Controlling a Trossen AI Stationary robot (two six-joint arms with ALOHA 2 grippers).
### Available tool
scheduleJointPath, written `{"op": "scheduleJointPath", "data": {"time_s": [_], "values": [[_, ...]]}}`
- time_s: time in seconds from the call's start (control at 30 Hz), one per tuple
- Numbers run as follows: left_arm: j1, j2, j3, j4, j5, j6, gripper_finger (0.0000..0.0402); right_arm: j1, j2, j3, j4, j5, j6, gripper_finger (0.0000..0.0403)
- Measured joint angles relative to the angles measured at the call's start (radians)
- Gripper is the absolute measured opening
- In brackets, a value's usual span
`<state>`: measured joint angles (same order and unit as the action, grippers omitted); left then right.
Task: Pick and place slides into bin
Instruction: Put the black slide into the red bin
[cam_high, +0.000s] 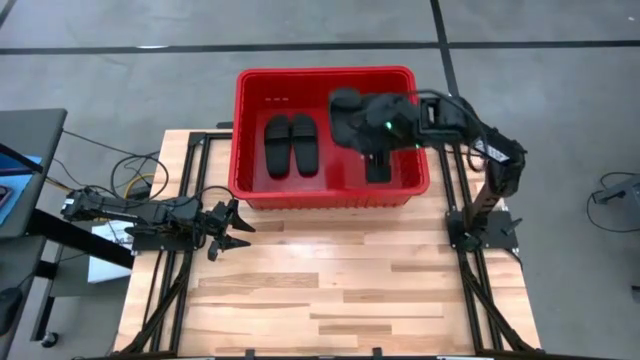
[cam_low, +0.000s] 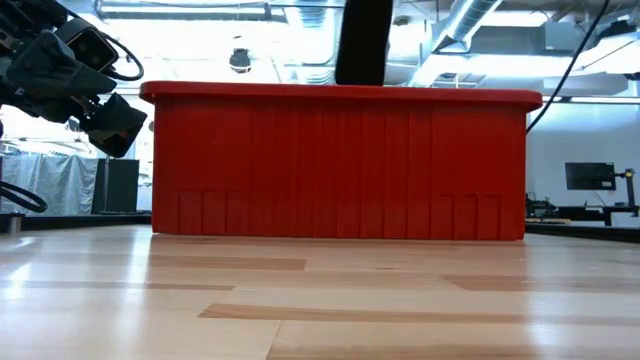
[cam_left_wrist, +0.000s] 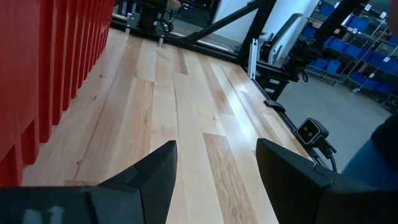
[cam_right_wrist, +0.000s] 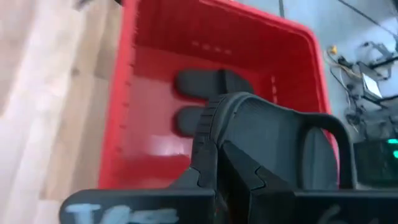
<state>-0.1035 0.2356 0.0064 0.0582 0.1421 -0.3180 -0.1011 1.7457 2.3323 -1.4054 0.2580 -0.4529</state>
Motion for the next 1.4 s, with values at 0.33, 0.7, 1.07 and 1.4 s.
{"op": "scheduleJointPath", "data": {"time_s": [0.33, 0.7, 1.07, 1.4], "values": [[0.000, 0.000, 0.000, 0.000, 0.000, 0.000, 0.0210, -0.174, 0.055, -0.002, -0.014, -0.054, -0.080, 0.0000], [0.000, 0.000, 0.000, 0.000, 0.000, 0.000, 0.0211, -0.257, 0.196, -0.001, -0.055, -0.170, -0.116, 0.0000], [0.000, 0.000, 0.000, 0.000, 0.000, 0.000, 0.0211, -0.294, 0.304, -0.001, -0.083, -0.216, -0.135, 0.0000], [0.000, 0.000, 0.000, 0.000, 0.000, 0.000, 0.0211, -0.359, 0.305, 0.000, -0.050, -0.217, -0.127, 0.0000]]}}
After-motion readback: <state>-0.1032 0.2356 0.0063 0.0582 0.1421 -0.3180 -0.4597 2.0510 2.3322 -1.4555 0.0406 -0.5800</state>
